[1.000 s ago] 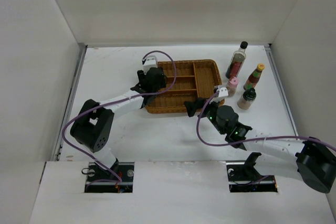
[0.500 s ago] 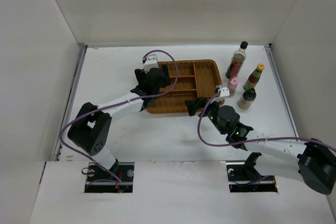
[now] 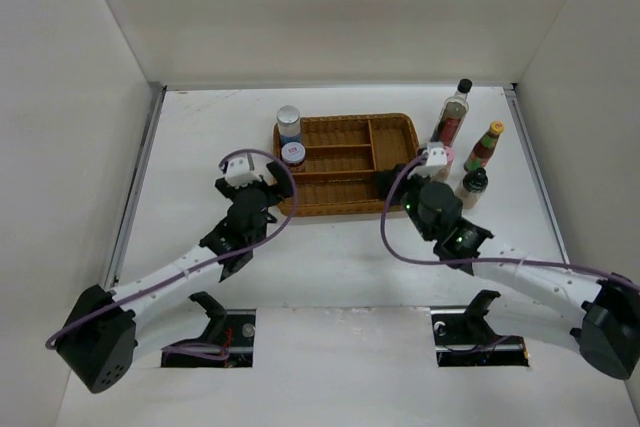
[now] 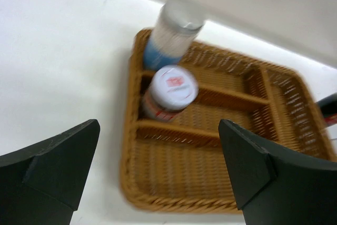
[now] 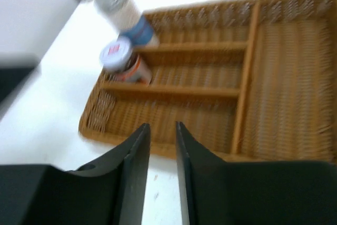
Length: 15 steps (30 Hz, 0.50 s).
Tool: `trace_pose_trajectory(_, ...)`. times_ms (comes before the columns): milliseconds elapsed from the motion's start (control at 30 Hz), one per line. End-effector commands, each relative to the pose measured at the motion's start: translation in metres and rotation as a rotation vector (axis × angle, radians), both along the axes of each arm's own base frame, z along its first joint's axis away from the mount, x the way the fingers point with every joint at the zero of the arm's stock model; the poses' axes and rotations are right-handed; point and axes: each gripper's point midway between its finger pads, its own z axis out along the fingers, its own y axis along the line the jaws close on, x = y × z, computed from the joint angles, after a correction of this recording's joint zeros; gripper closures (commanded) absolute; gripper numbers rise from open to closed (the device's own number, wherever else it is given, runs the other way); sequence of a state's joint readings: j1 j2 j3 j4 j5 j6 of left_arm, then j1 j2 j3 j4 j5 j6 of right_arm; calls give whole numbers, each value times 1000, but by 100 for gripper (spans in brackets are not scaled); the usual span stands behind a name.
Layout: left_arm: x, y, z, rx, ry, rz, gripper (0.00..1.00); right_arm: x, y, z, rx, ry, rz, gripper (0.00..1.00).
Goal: Organize the condiment bottles
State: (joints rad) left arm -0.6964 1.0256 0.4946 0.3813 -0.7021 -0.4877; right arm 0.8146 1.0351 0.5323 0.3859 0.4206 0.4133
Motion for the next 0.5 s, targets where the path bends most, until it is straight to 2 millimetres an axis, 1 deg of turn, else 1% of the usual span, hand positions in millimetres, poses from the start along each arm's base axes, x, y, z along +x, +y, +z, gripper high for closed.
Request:
trace_pose_trajectory(0,-13,32,-30,-70,16,105,0,30,-44,52,8,-45,-191,62)
trace_pose_trajectory(67,-20,42,-47,-93,33,101,0,48,-77,61,-35,-31,-310,51)
trace_pose_trajectory(133,-23,51,-58,-125,39,99,0,60,-115,63,-84,-8,-451,37)
trace_pose_trajectory(200,-24,56,-63,-172,26,95,0,60,-150,61,-132,17,-590,22)
trace_pose_trajectory(267,-27,55,-62,-220,5,80,0,53,-182,57,-190,42,-713,8)
trace_pose_trajectory(300,-28,54,-62,-236,2,70,0,48,-199,54,-223,57,-776,2)
trace_pose_trajectory(333,-29,53,-62,-246,0,66,0,42,-216,50,-252,76,-837,0)
trace_pose_trajectory(367,-30,50,-62,-257,-1,55,0,36,-231,46,-277,100,-886,0)
trace_pose_trajectory(467,-32,43,-64,-262,6,35,0,25,-267,30,-308,179,-983,0)
